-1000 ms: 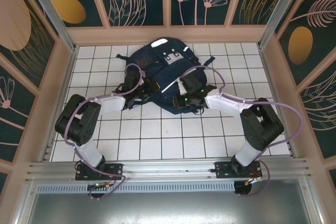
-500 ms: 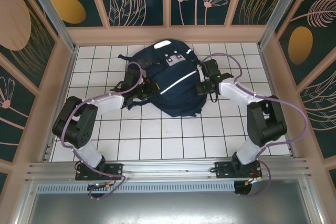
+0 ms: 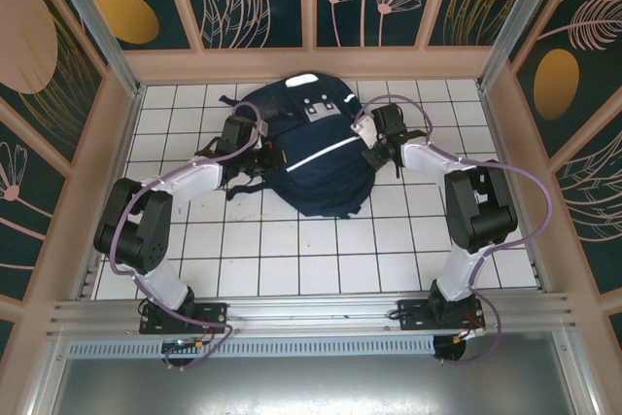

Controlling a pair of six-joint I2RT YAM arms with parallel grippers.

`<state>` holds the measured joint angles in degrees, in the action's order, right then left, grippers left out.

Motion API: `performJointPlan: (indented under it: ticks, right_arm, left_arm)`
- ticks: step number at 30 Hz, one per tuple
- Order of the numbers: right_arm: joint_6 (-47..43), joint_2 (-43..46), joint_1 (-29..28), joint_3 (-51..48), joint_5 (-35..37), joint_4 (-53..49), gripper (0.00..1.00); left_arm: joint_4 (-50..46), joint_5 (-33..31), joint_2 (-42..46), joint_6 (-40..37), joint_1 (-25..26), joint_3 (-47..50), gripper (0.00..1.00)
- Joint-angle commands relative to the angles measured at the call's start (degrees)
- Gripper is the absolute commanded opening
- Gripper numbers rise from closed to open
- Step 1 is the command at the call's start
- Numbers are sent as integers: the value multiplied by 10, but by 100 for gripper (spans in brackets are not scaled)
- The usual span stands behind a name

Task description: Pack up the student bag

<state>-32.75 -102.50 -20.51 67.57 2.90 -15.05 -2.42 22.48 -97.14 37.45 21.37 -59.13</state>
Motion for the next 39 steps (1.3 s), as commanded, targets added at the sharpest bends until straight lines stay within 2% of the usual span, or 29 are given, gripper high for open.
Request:
performJointPlan:
  ticks: [1, 5, 10, 13, 17, 19, 23, 29, 35, 39]
  right_arm:
    - [-55, 9, -15, 1, -8, 52, 0]
    - [-63, 28, -67, -30, -71, 70, 0]
    - [-46, 13, -126, -20, -122, 70, 0]
    - [-27, 12, -155, -13, -152, 91, 0]
    - [-6, 5, -184, 16, -186, 105, 0]
    - [0, -4, -196, 33, -202, 107, 0]
    - [2, -32, -219, 63, -212, 99, 0]
    - [5, -43, -233, 55, -200, 101, 0]
    - [8, -35, -230, 42, -172, 85, 0]
    - [1, -32, -219, 33, -133, 72, 0]
  left_arm:
    - [-59, -25, -6, -74, -39, -26, 1]
    - [-49, -45, -34, -72, -62, -63, 17]
    - [-79, -80, -93, -86, -76, -152, 23]
    - [-115, -99, -106, -78, -84, -193, 44]
    - [-108, -141, -53, -52, -84, -161, 80]
    - [-101, -146, -21, -39, -84, -138, 87]
    - [-42, -110, 53, 24, -84, -62, 91]
    - [152, -23, 92, 190, -73, 87, 86]
    - [208, -9, 26, 232, -57, 117, 85]
    - [191, -45, 1, 211, -58, 136, 84]
